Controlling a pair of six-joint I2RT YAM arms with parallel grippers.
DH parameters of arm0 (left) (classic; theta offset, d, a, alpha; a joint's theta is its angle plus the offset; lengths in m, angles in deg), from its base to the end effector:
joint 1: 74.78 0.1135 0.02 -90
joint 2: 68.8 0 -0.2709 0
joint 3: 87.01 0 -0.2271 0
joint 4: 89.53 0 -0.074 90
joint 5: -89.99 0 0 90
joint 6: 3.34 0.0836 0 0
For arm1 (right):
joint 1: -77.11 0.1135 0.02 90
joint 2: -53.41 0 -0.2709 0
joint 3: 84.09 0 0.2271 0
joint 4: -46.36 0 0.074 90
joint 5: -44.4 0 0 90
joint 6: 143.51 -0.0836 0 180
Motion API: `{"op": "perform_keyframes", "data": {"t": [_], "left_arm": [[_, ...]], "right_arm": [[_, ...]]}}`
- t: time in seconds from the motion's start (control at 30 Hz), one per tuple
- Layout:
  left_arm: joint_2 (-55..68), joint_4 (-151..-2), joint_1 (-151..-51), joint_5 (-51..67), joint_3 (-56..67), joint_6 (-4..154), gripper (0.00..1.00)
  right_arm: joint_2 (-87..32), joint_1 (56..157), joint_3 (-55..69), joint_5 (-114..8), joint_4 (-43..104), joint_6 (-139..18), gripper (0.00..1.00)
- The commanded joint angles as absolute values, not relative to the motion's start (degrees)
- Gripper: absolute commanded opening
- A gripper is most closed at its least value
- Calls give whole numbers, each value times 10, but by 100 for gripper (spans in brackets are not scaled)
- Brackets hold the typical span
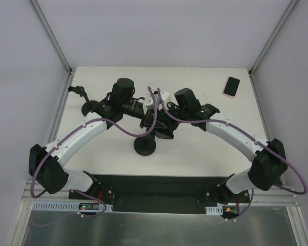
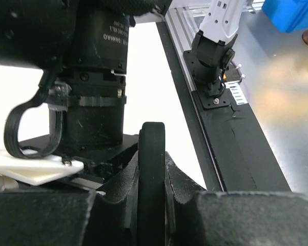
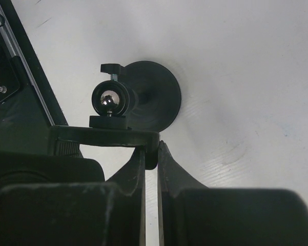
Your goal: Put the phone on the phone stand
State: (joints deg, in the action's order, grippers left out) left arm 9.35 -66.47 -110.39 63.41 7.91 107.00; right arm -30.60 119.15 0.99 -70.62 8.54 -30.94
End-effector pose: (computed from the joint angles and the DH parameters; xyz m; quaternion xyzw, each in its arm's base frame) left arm 0.1978 -0.2336 0.3751 0.5979 0.4524 -0.4843 0.4509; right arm 0.2279 0.2531 0.2976 -0.5485 0.6858 0.2648 0.3985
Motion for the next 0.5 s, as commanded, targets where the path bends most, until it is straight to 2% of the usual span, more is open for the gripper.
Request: {"op": "perform_keyframes", "data": {"t": [0.0, 0.47], "left_arm": [[97, -618, -1095, 589, 112, 1068, 0], [80, -619, -1095, 559, 155, 1047, 0]], "right_arm": [[-288, 1196, 44, -777, 79, -279, 1], [-277, 1178, 27, -776, 99, -288, 1]]}}
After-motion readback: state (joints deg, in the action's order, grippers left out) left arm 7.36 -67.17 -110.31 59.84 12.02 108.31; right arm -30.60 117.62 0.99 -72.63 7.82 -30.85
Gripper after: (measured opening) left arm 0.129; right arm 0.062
